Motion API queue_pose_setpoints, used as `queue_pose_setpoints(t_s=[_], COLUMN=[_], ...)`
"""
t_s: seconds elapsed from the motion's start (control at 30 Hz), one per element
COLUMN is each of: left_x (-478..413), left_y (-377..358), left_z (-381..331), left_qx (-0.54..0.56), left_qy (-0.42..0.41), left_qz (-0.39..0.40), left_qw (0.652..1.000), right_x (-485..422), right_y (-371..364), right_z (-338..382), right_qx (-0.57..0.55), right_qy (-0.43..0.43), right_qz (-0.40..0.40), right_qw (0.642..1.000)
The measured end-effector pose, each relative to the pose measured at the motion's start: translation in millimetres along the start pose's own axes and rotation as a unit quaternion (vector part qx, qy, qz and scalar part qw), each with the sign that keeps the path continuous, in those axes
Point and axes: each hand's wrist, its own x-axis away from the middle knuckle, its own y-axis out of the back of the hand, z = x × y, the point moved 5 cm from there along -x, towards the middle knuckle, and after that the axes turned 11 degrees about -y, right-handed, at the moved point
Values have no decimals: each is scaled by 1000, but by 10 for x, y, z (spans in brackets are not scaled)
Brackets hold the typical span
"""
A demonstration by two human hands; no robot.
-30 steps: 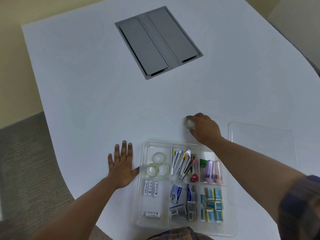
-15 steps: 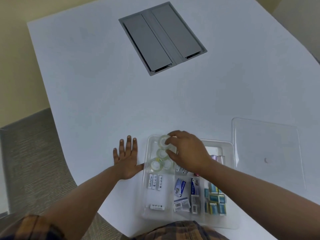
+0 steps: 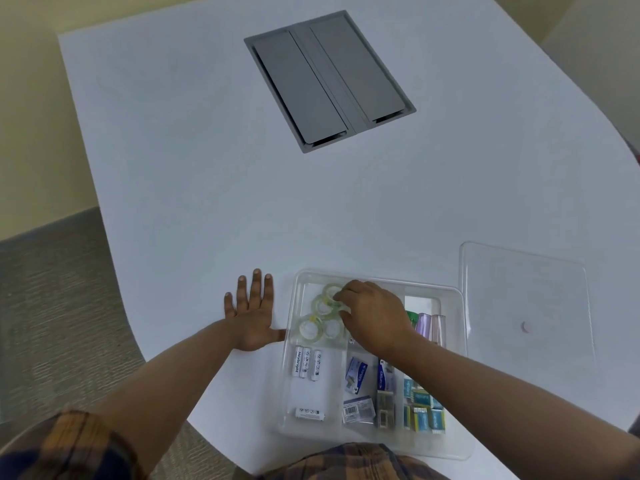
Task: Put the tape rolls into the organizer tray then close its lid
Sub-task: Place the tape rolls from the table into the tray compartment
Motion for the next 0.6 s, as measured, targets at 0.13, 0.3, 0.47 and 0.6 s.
queue_pose_setpoints(t_s=[0.13,0.3,0.47,0.6], left_x=[9,15,14,22], left_y=[3,-2,-8,-6], left_z=[-7,-2,-2,-4], left_qx=[2,5,4,4], left_qy=[-3,-8,-6,-9], left_qz=[7,2,-3,-3], left_qw=[1000,1000,1000,1000], right_x=[-50,-125,-142,-171], right_y=[-66,-150,-147,-148], right_z=[58,159,238,244], right_qx=[31,44,29,65], right_qy=[-7,-11,20,15], right_qz=[36,76,73,67], right_qw=[999,996,997,995])
